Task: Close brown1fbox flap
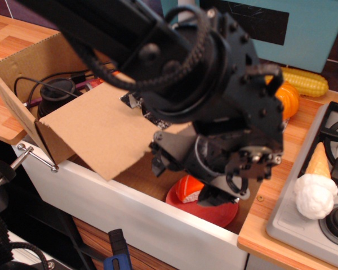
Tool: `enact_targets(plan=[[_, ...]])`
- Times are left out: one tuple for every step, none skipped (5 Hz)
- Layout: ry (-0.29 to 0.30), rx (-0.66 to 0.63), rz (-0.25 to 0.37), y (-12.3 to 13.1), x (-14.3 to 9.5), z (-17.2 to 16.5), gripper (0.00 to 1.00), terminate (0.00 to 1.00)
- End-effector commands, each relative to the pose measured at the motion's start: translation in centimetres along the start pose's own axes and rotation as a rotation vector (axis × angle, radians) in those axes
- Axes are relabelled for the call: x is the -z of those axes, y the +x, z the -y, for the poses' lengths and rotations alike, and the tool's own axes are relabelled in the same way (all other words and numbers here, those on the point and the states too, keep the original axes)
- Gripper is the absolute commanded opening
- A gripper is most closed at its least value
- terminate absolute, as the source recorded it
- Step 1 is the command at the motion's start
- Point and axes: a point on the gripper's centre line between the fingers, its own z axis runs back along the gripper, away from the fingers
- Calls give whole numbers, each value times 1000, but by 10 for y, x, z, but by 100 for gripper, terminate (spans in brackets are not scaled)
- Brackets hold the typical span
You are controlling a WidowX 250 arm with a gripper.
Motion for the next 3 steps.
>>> enact_targets(plan=[[68,33,81,30,-32,-27,100,0],[122,52,118,35,-38,-48,100,0],[155,92,134,46,-42,-72,100,0]])
